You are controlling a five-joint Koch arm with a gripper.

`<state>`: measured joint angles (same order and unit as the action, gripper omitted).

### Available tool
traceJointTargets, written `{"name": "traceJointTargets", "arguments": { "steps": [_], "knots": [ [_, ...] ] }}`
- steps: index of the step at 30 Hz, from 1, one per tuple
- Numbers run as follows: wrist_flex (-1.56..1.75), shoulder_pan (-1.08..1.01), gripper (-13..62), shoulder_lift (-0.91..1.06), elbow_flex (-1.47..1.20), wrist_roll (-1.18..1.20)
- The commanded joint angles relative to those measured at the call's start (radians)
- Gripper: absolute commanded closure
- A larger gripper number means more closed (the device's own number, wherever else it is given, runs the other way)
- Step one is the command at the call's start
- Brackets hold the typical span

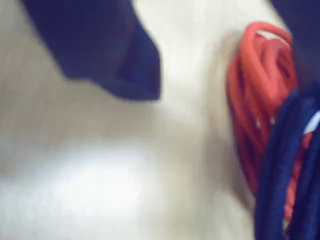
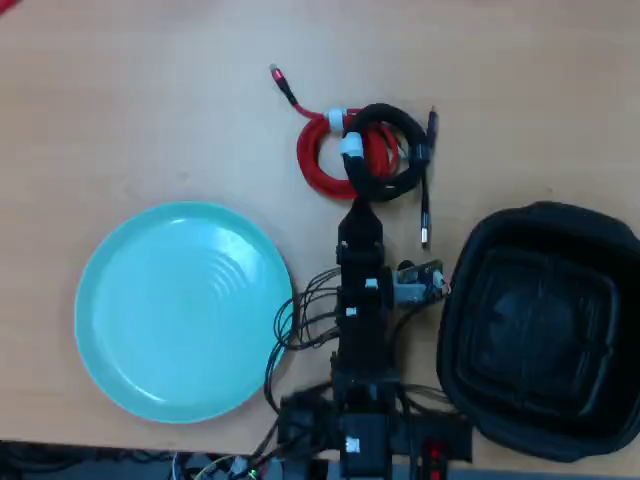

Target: Put a black charging cable in a black bowl and put a red charging cable in a green bowl

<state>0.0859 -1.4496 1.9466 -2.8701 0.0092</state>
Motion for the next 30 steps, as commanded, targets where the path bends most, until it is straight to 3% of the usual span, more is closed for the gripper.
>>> {"name": "traceJointTargets", "arguments": {
  "steps": [1,7,15,30],
  "knots": [
    [-0.164,0.003,21.7,0.064,0.018,-0.003],
    [-0.554,0.031,21.7,0.267,0.170,-0.011],
    [-0.891,0.080,21.7,0.270,0.446,-0.048],
    [-0.969,0.044,21.6,0.094,0.822,-0.089]
  ]
}}
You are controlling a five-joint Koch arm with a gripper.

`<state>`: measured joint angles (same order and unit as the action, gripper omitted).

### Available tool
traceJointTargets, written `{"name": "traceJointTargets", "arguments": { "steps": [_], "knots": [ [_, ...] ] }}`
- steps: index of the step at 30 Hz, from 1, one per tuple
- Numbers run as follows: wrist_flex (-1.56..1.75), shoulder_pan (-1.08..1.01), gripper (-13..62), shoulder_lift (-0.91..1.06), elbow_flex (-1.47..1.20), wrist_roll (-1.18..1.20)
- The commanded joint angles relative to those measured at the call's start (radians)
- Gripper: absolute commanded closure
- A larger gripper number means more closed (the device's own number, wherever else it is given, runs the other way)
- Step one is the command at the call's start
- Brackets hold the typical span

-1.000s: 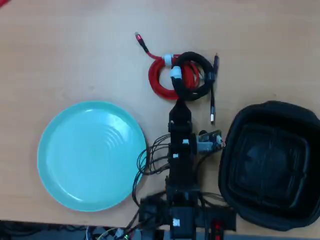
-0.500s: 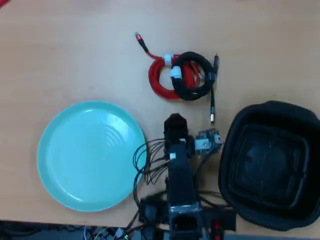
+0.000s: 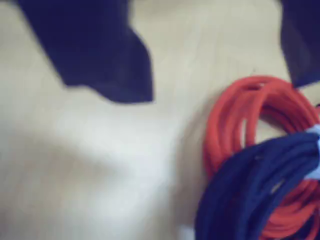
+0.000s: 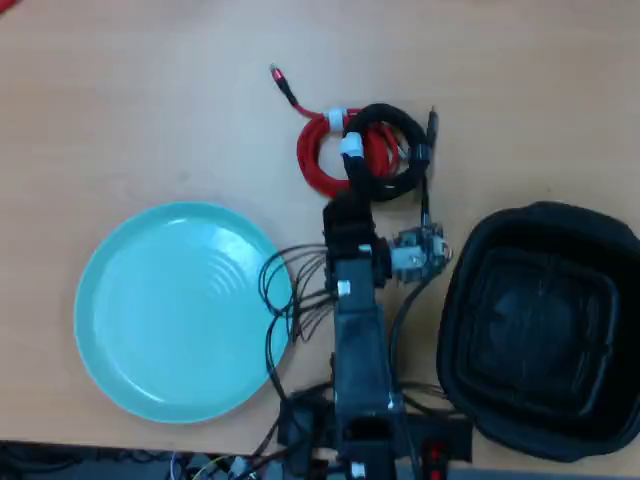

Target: Put a black charging cable in a black bowl and put a red charging cable in a green bowl

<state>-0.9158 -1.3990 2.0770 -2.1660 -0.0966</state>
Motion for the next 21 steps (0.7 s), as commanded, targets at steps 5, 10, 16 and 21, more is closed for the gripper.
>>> {"name": "traceJointTargets", "arguments": {
  "steps": [5,10,16,21],
  "knots": [
    [0.035,-0.008,21.6,-0.195,0.278,0.296],
    [0.032,-0.005,21.6,-0.241,0.371,0.591],
    [0.029,0.006,21.5,-0.322,0.443,0.865],
    [0.041,0.043,21.5,-0.414,0.514,1.169]
  ]
}}
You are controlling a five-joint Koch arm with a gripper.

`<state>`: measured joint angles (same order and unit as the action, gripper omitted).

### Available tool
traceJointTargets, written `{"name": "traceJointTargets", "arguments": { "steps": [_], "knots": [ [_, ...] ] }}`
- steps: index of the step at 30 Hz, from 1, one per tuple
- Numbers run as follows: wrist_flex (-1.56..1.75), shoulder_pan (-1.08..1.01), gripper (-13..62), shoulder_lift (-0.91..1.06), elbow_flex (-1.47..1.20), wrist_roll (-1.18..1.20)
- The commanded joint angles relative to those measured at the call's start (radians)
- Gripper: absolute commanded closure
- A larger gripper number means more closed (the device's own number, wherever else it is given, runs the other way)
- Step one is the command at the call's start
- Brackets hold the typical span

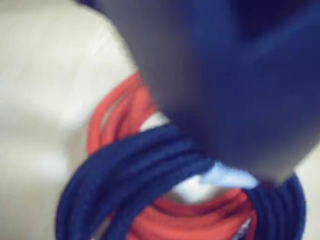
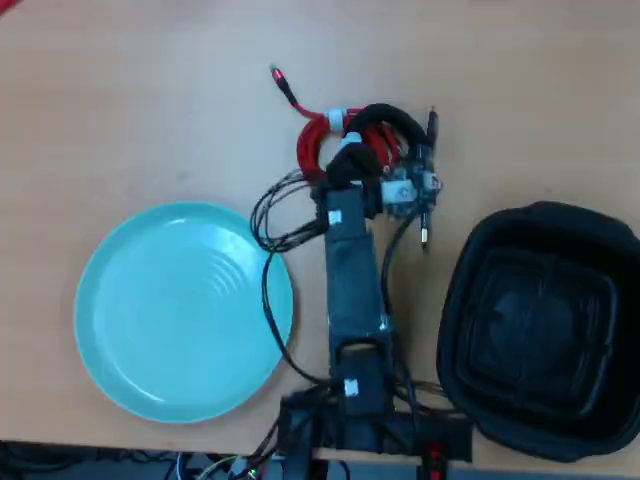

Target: Put a black charging cable in a black bowl and put a red charging cable in a green bowl

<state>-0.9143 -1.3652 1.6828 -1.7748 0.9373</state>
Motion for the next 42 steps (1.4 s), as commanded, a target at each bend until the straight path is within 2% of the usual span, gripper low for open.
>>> {"name": "traceJointTargets", "arguments": {
  "steps": [1,18,29,42],
  "knots": [
    [0.043,0.011,21.5,-0.046,0.138,0.181],
    [0.072,0.051,21.4,-0.195,0.207,0.548],
    [0.092,0.040,21.4,-0.287,0.198,0.557],
    [0.091,-0.052,21.1,-0.288,0.083,0.555]
  ]
}}
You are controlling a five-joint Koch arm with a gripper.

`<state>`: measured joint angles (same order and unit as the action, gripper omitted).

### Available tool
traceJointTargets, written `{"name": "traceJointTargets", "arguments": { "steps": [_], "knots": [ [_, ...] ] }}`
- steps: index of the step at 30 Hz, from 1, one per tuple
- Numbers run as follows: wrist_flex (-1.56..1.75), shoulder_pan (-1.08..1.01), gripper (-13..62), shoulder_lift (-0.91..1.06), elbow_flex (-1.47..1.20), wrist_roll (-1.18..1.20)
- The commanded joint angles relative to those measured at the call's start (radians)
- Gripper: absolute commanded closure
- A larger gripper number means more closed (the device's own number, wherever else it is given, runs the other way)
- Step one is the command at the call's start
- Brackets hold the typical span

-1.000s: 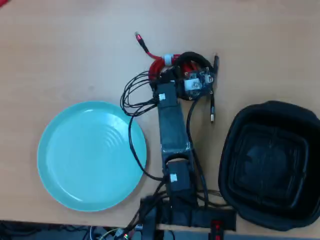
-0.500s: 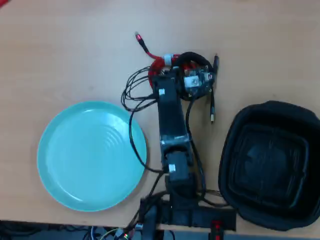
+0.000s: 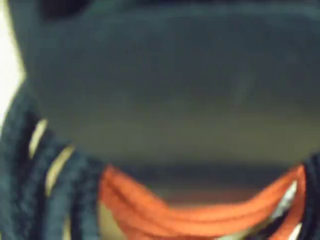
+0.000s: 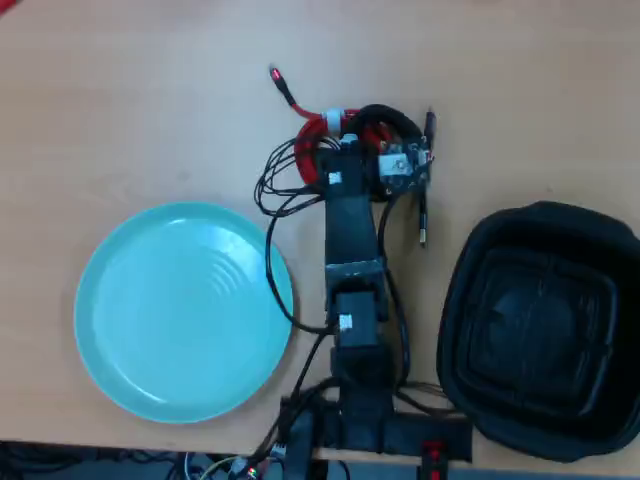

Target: Put a black charging cable in a black bowl and put a red charging cable in a green bowl

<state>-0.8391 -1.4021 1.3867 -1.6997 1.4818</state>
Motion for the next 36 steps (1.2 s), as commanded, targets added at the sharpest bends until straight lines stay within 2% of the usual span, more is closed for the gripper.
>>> {"name": "traceJointTargets", "arguments": {
  "steps": [1,11,15,17,21,23,32,36],
  "knots": [
    [0.015,-0.017,21.2,0.009,0.008,0.012],
    [0.018,0.005,20.8,0.009,0.032,0.014],
    [0.017,0.002,23.7,0.009,0.026,0.014],
    [0.017,0.000,31.6,0.008,0.032,0.014],
    [0.020,0.000,59.1,0.008,0.032,0.011],
    [0.023,-0.003,55.4,0.009,0.035,0.011],
    [0.112,-0.044,55.9,0.031,0.041,-0.074],
    [0.114,-0.048,55.9,0.196,0.026,-0.207]
  ]
}}
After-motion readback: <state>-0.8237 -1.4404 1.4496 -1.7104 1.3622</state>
